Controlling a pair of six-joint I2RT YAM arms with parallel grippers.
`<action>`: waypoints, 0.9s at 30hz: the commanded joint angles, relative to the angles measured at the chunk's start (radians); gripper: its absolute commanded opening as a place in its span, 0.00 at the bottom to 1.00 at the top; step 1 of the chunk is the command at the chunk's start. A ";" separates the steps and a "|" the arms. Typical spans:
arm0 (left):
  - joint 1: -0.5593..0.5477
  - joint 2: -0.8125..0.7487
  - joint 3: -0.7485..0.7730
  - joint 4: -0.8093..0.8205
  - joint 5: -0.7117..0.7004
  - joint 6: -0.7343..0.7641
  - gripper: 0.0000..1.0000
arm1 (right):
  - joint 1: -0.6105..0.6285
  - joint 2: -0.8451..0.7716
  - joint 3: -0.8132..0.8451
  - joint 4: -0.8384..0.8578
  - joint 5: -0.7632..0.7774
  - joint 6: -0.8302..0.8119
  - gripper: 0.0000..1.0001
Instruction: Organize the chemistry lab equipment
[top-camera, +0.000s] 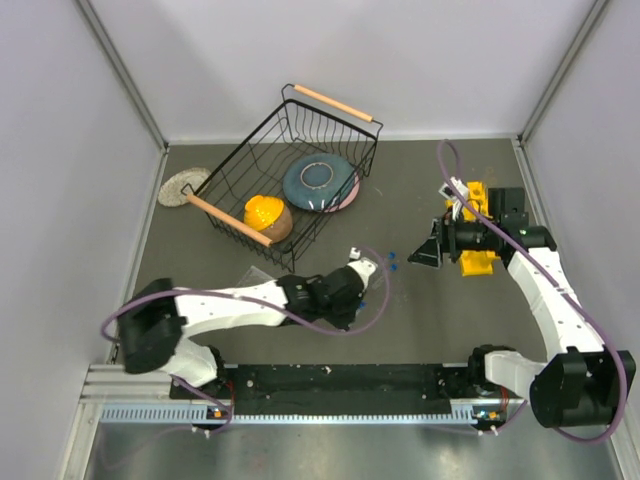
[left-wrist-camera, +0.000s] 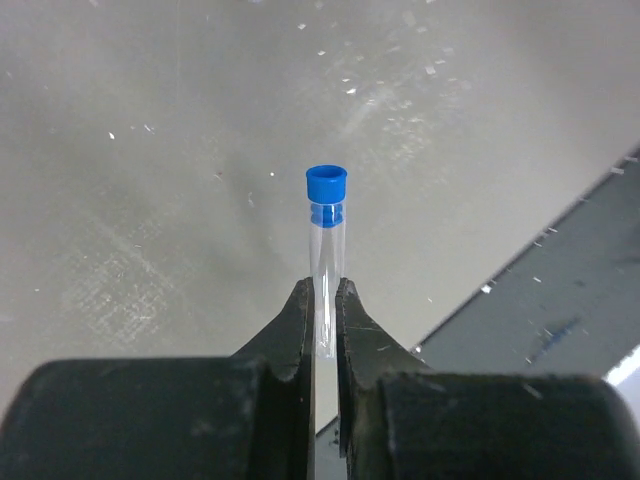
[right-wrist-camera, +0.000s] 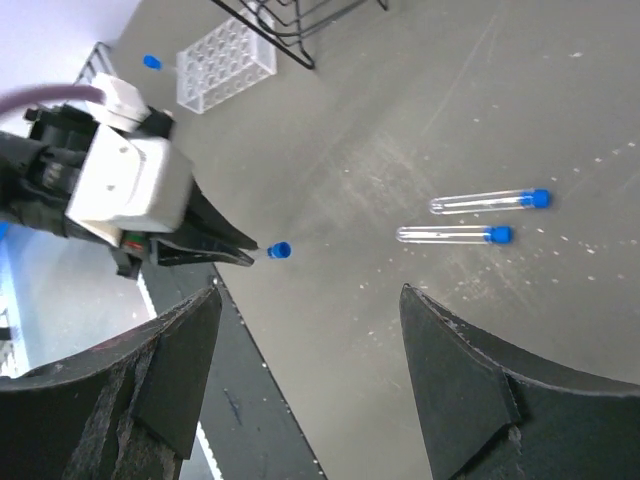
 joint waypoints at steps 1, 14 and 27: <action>-0.002 -0.218 -0.127 0.237 0.058 0.083 0.01 | 0.028 -0.009 -0.015 0.024 -0.122 0.004 0.72; 0.012 -0.443 -0.162 0.314 0.050 0.082 0.01 | 0.331 0.058 0.000 0.220 -0.035 0.401 0.66; 0.018 -0.463 -0.148 0.294 0.020 0.083 0.01 | 0.453 0.129 0.039 0.245 -0.016 0.455 0.38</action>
